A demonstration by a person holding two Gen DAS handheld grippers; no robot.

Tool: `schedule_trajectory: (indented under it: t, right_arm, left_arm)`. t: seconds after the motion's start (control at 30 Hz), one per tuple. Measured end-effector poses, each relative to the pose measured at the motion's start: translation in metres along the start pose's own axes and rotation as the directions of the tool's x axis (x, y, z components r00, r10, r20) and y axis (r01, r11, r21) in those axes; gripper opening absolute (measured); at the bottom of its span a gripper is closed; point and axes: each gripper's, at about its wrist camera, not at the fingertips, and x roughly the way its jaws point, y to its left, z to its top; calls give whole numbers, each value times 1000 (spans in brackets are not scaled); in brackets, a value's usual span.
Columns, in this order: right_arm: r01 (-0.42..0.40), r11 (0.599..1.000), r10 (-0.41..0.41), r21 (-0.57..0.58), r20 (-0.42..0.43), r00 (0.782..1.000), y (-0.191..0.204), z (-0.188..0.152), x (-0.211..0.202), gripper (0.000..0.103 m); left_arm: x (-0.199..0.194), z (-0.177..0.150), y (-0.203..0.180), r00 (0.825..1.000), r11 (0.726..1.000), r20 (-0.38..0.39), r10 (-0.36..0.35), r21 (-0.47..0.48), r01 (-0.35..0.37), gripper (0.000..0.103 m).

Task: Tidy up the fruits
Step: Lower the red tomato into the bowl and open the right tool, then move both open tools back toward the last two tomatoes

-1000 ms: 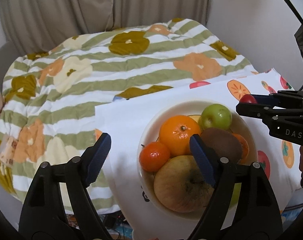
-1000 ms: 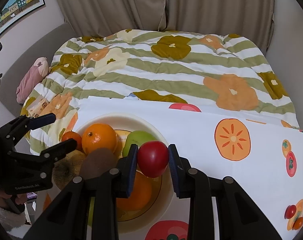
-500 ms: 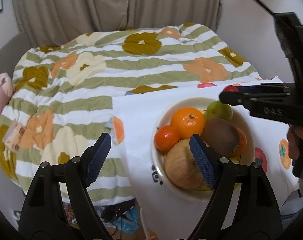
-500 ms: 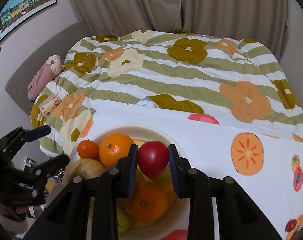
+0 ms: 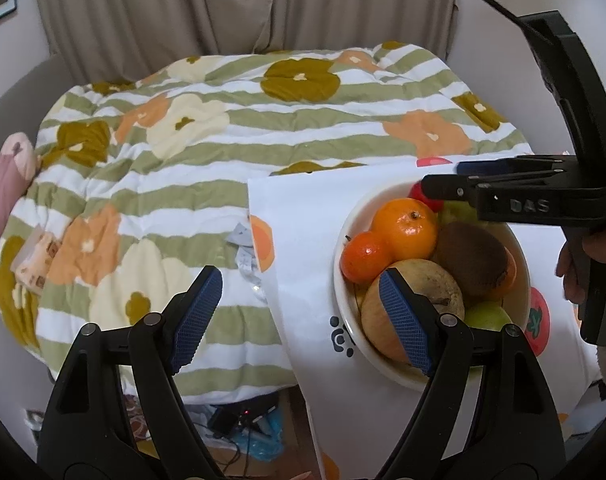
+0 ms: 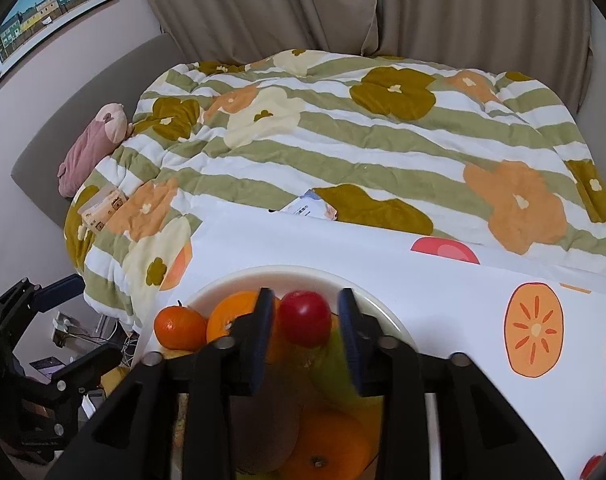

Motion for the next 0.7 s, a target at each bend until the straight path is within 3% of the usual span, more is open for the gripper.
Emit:
schedule_trajectory:
  t: [0.03, 0.07, 0.23, 0.53, 0.57, 0.6, 0.7]
  right_arm:
    - [-9, 1000, 9, 4, 4, 1000, 0, 0, -1, 69]
    - [-20, 1000, 19, 10, 7, 1000, 0, 0, -1, 77]
    - [-16, 1000, 16, 8, 28, 999, -1, -2, -12, 85]
    - [-24, 1000, 23, 14, 75, 997, -8, -10, -52, 89]
    - [-27, 1000, 26, 14, 78, 997, -9, -13, -57, 102]
    - [-27, 1000, 26, 11, 85, 996, -11, -16, -65, 103]
    - [-17, 1000, 17, -2, 96, 995, -15, -24, -83, 103]
  left_arm:
    - [0, -1, 1, 1000, 1000, 0, 2, -3, -2, 86]
    - [-1, -1, 1, 1000, 1000, 0, 3, -6, -3, 86]
    - [-10, 0, -1, 1000, 1000, 4, 24, -18, -24, 86]
    - [-38, 9, -17, 996, 996, 39, 79, -34, -78, 87]
    - [-41, 9, -19, 996, 996, 42, 83, -38, -82, 94]
    - [-45, 10, -22, 995, 995, 48, 88, -42, -86, 102]
    - [-62, 11, -36, 991, 995, 91, 94, -44, -90, 103]
